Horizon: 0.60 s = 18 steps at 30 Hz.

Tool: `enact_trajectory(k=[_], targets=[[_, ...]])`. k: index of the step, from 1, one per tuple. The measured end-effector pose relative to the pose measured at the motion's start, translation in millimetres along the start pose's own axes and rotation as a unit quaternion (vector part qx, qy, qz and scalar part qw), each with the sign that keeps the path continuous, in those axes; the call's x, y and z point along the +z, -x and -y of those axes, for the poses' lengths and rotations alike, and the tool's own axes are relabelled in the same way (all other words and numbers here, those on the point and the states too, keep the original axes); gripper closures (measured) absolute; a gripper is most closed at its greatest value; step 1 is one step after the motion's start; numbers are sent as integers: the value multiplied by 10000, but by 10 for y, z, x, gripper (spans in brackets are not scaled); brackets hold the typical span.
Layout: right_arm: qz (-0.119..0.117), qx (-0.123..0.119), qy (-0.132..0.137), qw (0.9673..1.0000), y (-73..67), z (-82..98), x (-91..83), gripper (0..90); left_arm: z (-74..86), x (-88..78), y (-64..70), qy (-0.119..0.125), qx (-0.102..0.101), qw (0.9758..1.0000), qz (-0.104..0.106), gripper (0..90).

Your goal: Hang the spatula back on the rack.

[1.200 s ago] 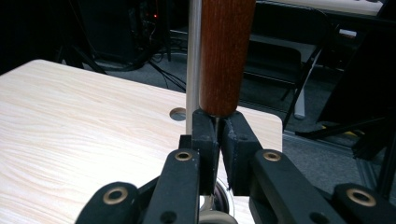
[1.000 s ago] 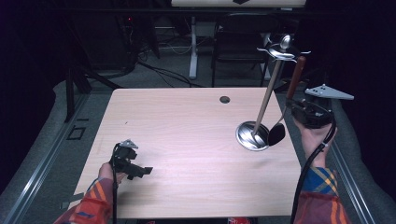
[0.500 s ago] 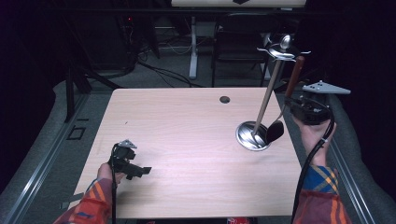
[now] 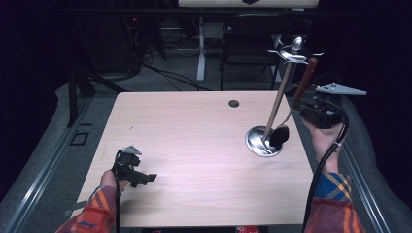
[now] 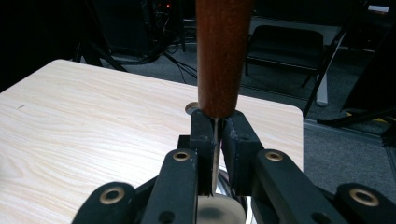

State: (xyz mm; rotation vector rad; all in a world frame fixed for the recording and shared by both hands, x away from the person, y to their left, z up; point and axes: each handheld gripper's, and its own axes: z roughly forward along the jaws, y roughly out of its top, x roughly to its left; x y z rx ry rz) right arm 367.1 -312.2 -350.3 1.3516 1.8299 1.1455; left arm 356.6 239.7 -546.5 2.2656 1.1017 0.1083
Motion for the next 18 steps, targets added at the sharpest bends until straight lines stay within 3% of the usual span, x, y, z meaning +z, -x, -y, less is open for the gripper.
enact_trajectory(k=[15,18], targets=[[-242,141,61,9996,78,-34,6,796,21,62,-12,-138,-7,9999,12,13],[-149,71,71,9998,75,-43,7,799,22,64,-10,-141,-25,9999,17,13]])
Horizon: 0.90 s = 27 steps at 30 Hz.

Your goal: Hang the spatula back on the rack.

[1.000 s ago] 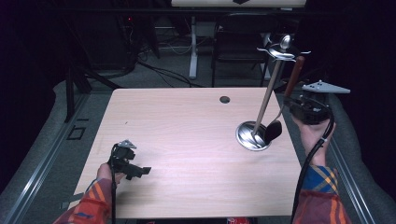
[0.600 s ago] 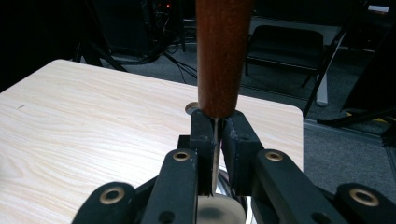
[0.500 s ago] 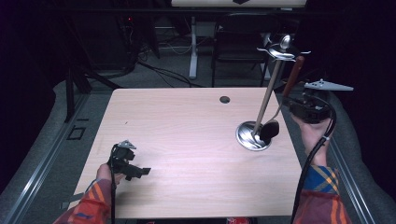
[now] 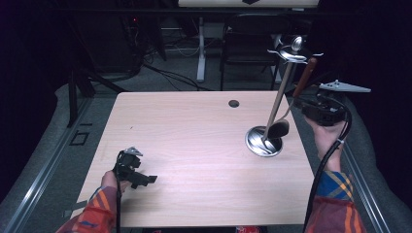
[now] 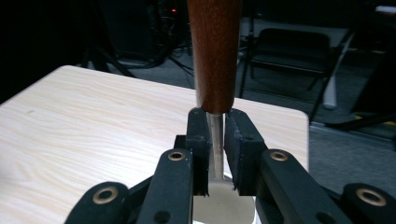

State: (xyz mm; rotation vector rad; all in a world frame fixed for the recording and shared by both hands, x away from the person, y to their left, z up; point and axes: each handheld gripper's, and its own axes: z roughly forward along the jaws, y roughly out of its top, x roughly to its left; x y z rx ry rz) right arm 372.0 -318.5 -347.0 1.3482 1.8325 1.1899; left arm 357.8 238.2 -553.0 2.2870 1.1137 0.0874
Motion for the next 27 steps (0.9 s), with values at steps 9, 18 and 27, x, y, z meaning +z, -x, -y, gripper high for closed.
enact_trajectory(k=[9,18,27], targets=[[145,-75,63,9998,-27,-19,75,802,1,13,-7,-87,65,9999,24,13],[197,-185,-58,9996,-88,-13,29,709,-14,22,12,-97,113,9999,33,13],[314,-128,-471,9983,-129,159,3,369,-38,29,25,-99,144,9998,34,13]])
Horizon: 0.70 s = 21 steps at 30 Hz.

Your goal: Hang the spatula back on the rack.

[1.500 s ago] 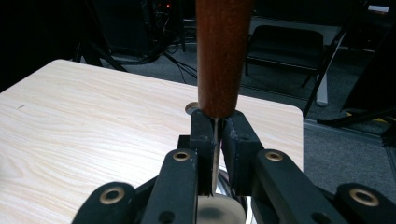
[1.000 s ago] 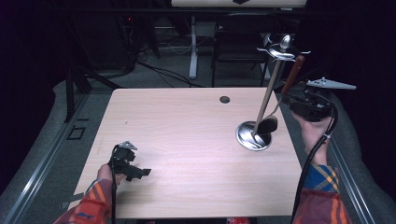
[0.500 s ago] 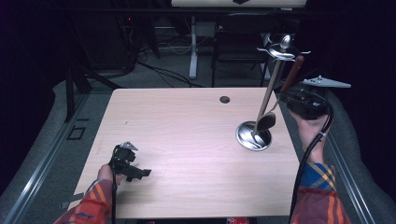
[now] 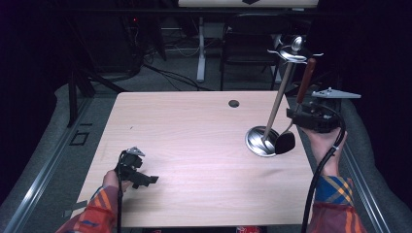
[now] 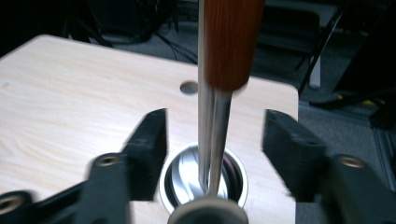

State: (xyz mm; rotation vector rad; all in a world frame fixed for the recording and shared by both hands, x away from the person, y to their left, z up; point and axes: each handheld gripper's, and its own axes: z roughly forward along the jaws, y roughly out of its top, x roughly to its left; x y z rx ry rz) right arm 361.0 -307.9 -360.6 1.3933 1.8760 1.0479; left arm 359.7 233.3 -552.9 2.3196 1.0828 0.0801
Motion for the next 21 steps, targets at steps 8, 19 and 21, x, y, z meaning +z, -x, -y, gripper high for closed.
enact_trajectory(k=[8,19,21], targets=[[-109,-87,-482,9987,-42,241,79,201,-9,4,5,4,27,10000,19,13],[-396,-350,-1034,9932,-233,532,194,152,-18,23,13,-20,39,10000,47,13],[-417,-430,-1150,9916,-285,592,204,146,-18,25,12,-38,54,10000,48,13]])
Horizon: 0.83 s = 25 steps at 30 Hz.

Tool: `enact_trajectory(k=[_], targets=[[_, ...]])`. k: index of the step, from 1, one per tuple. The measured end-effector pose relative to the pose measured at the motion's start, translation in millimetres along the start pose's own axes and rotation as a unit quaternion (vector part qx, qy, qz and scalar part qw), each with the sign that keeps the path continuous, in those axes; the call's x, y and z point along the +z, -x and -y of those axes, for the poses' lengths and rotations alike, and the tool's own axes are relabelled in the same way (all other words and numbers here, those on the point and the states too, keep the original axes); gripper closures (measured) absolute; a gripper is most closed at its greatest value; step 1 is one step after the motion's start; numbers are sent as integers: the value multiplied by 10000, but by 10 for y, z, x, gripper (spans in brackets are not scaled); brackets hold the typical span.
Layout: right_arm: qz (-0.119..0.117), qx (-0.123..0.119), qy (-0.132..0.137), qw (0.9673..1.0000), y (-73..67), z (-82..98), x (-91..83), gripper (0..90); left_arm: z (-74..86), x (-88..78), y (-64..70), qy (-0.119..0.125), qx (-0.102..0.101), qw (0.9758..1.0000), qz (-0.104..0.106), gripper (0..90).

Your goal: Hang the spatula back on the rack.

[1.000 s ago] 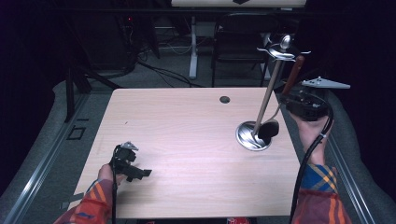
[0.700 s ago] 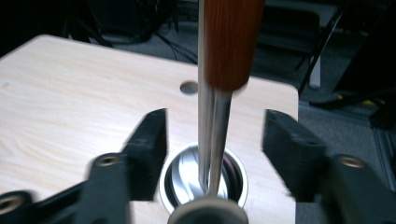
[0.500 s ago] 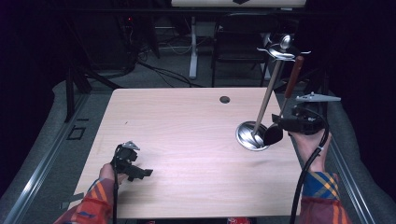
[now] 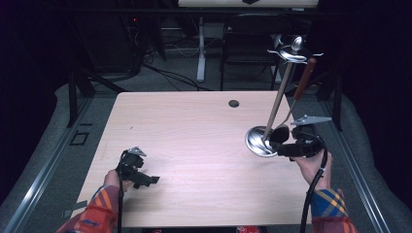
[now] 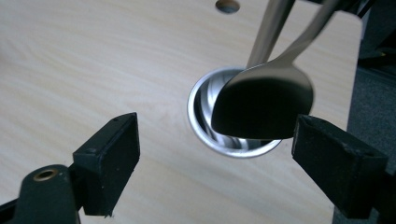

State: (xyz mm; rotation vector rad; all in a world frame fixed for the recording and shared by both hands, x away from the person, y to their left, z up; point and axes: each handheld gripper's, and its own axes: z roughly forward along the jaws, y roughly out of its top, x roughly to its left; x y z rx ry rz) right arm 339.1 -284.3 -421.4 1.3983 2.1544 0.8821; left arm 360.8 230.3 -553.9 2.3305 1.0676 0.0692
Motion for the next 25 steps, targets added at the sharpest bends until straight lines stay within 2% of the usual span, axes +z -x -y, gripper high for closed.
enact_trajectory(k=[5,8,13,15,16,18,20,23,25], targets=[[-107,-176,-368,9991,-132,179,103,127,-3,18,5,-56,26,10000,-11,13],[-224,-246,-482,9983,-186,280,169,116,-6,33,12,-94,47,9999,-7,13],[-501,-341,-864,9944,-276,454,308,28,-12,57,21,-177,105,9998,-12,13],[-563,-444,-1073,9916,-315,537,384,2,-14,66,24,-226,108,9997,-8,13],[-583,-508,-1257,9890,-344,588,437,0,-16,65,21,-229,129,9997,-9,14],[-627,-555,-1423,9863,-372,646,491,0,-20,66,22,-223,119,9997,-24,14],[-634,-667,-1692,9813,-413,702,545,0,-27,68,21,-232,137,9996,-36,14],[-672,-839,-1861,9766,-454,746,579,0,-32,82,25,-256,117,9996,-34,14],[-799,-845,-1878,9753,-450,767,598,0,-29,79,18,-217,126,9997,10,5]])
